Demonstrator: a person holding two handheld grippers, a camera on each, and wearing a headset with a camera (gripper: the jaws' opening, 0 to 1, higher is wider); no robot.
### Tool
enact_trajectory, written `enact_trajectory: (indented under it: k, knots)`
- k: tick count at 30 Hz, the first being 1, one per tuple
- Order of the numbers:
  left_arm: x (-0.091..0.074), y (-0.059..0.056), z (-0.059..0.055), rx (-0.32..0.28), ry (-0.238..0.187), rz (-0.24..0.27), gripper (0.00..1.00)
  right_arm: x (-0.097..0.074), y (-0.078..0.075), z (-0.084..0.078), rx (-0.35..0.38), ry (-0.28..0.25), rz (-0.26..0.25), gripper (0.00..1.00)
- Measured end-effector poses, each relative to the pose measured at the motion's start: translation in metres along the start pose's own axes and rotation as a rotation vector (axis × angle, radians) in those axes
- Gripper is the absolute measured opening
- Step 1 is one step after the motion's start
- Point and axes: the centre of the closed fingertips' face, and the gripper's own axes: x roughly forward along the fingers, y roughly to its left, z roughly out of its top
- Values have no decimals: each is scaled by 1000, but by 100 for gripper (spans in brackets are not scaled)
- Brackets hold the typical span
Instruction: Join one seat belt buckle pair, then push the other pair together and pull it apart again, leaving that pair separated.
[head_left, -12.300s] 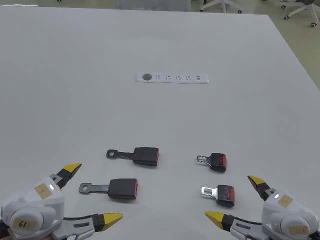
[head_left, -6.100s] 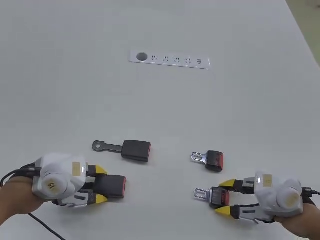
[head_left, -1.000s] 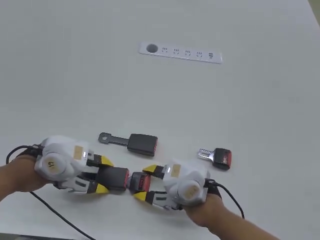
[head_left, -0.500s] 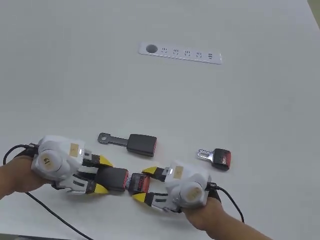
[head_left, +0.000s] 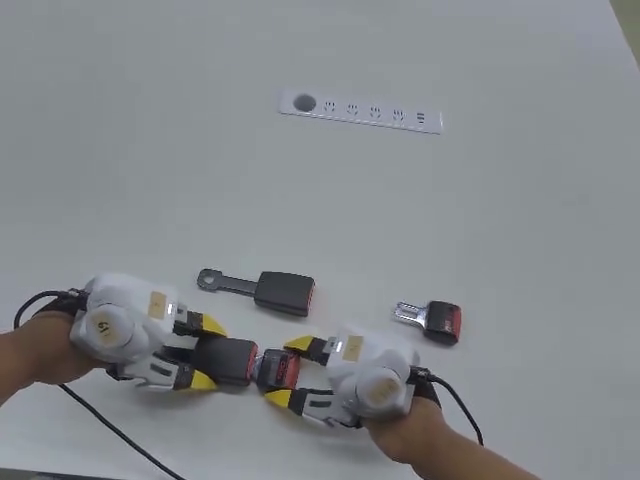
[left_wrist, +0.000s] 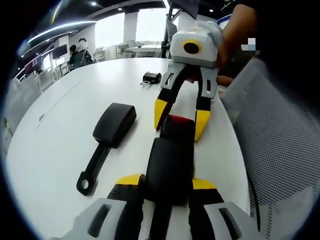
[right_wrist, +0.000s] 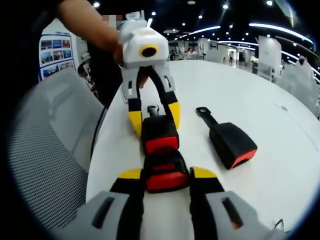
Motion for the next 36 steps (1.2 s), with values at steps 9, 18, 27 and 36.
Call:
enact_trajectory:
  k: [9, 18, 27, 36]
  knots:
    - [0, 0, 0, -43, 51, 14, 39, -4, -3, 0, 40, 37, -59, 52]
    - [-17, 3, 7, -51, 32, 118, 61, -45, -1, 0, 91, -26, -107, 79]
    - [-30, 12, 30, -64, -21, 191, 75, -88, -25, -8, 114, -54, -179, 82]
    - [-35, 42, 56, -52, -50, 255, 76, -136, -75, -31, 162, -28, -253, 83]
